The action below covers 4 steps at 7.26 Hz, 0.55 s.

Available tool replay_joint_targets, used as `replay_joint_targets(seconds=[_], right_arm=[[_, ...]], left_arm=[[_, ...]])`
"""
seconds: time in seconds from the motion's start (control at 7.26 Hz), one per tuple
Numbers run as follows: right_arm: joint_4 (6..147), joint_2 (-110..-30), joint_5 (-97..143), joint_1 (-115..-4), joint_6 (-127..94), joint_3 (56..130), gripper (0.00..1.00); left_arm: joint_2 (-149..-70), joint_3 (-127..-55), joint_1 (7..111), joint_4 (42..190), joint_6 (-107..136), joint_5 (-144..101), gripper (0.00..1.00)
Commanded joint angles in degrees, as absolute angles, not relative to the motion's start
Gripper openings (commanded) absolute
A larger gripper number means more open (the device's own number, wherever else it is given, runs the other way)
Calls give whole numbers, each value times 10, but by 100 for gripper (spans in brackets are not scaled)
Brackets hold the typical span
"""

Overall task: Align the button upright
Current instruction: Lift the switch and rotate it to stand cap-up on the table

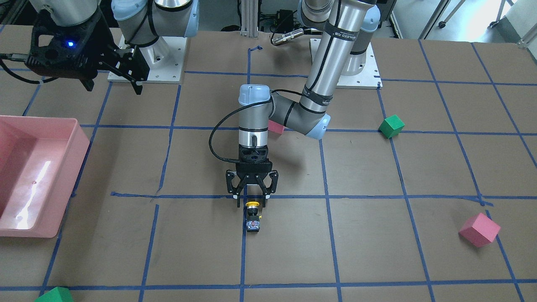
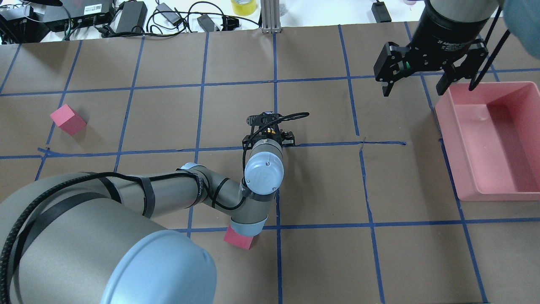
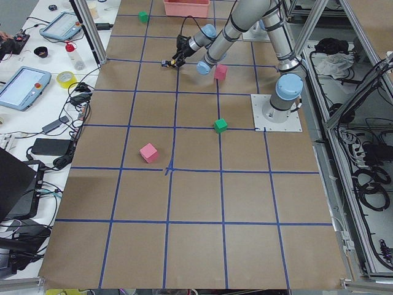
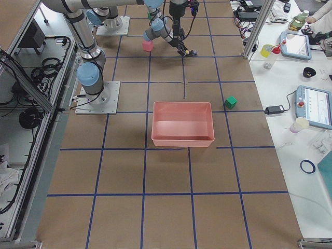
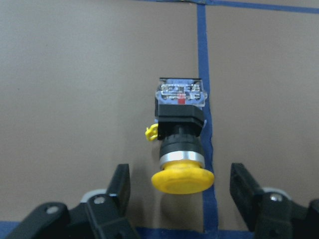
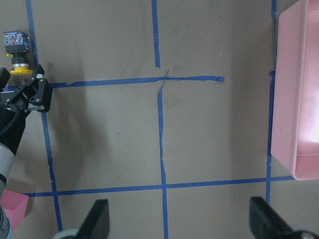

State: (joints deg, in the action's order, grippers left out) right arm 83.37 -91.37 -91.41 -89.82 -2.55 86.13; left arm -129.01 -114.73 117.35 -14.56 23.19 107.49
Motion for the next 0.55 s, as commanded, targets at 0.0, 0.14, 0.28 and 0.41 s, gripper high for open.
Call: replay_joint_targets(seconds=[0.0,0.14,0.28,0.41], right_arm=[[833,-914,-914,-898,-25,861,100],[834,-915,-914,-898,-25,861,100],[834,-915,-913,-898,-25,861,100],[834,-915,-914,-898,-26,861,100]], left_arm=[[-1290,-1147,1174,-145,228,1074,58],[-1290,-1147,1174,-145,226,1074,37],[-1290,-1147,1174,-145,225,1075,20],[-1289,-1147,1174,-145,217,1076,5]])
